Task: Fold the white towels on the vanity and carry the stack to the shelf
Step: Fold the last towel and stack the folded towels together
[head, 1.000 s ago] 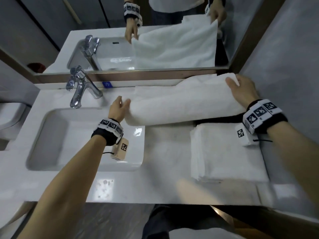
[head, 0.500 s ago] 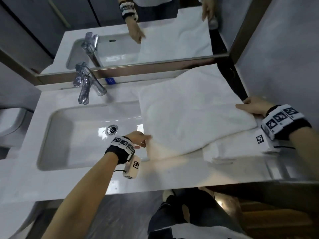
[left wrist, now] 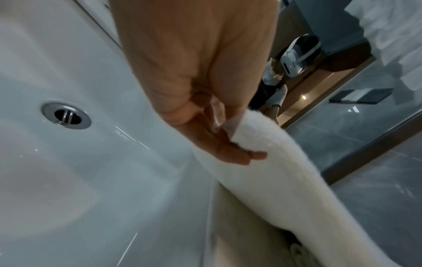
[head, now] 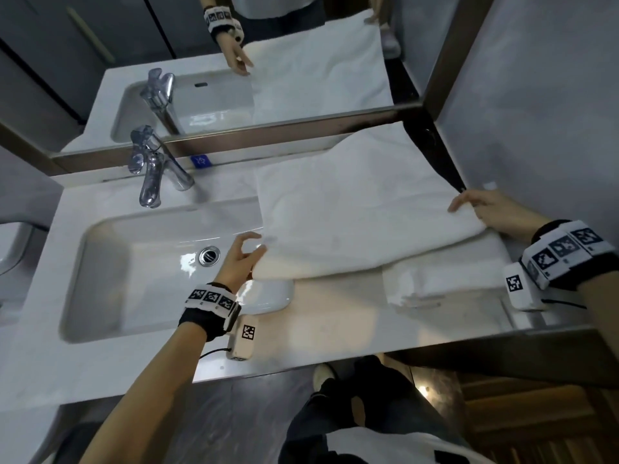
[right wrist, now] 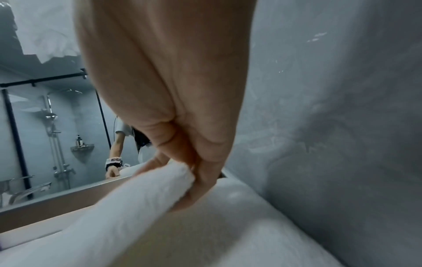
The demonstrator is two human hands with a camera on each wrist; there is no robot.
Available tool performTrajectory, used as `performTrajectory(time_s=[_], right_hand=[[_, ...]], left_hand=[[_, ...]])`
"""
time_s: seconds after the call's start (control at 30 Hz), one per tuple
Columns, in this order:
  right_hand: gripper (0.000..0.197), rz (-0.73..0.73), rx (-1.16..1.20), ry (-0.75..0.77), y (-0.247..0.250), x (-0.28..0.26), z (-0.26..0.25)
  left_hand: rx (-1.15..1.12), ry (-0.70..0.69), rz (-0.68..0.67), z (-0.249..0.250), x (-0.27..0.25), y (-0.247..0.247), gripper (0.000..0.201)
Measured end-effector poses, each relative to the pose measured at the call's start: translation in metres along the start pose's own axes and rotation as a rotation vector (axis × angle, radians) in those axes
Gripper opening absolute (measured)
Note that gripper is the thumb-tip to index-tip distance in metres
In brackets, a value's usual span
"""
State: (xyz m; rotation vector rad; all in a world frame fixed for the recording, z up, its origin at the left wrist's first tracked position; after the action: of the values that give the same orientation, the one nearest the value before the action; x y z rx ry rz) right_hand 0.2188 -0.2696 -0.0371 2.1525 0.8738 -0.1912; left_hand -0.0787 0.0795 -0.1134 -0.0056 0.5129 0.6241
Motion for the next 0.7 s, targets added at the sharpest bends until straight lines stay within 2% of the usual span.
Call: performTrajectory(time_s=[0.03, 0.1, 0.2, 0.27, 0.4, 0.53, 0.63, 0.7], right_hand=[[0.036, -0.04, 0.018, 0.007, -0.003, -0.003, -0.002], [0.036, -0.135, 0.011, 0.042, -0.009, -0.009, -0.007], [0.043, -0.183, -0.047, 0.114, -0.007, -0.015, -0.014], [0.042, -0.167, -0.069, 0.142, -0.002, -0.014, -0.019], [0.039, -0.136, -0.121, 0.195, 0.006, -0.007, -0.028], [0.017, 0.025, -0.085, 0.275, 0.023, 0.014, -0.043], [0.015, 0.139, -0.001, 0.341, 0.037, 0.038, -0.058], [0.03, 0.15, 0.129, 0.316, 0.039, 0.057, -0.065]], left_hand=[[-0.019, -0.018, -0.025, 0.004, -0.001, 0.001, 0.009], [-0.028, -0.041, -0.109, 0.009, -0.002, -0.002, 0.02], [0.071, -0.129, -0.185, 0.014, -0.003, -0.007, 0.053], [0.13, -0.184, -0.116, 0.016, 0.0, -0.001, 0.057], [0.144, -0.232, 0.07, 0.017, 0.01, 0.012, 0.042], [0.213, -0.271, 0.191, 0.026, 0.018, 0.021, 0.037], [0.188, -0.268, 0.308, 0.036, 0.028, 0.026, 0.024], [0.113, -0.254, 0.356, 0.044, 0.039, 0.024, 0.027]])
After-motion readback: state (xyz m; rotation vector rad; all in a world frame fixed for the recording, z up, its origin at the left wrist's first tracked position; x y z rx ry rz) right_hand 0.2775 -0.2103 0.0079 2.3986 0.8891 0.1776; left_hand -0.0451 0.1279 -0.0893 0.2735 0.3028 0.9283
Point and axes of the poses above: each hand's wrist, its own x-axis towards the middle knuckle, its own y-axis out of the back of the hand, z = x × y, the point moved 9 cm from there along x, towards the middle knuckle, and after that the axes turned 2 degrees about x, right-handed, at the moved point
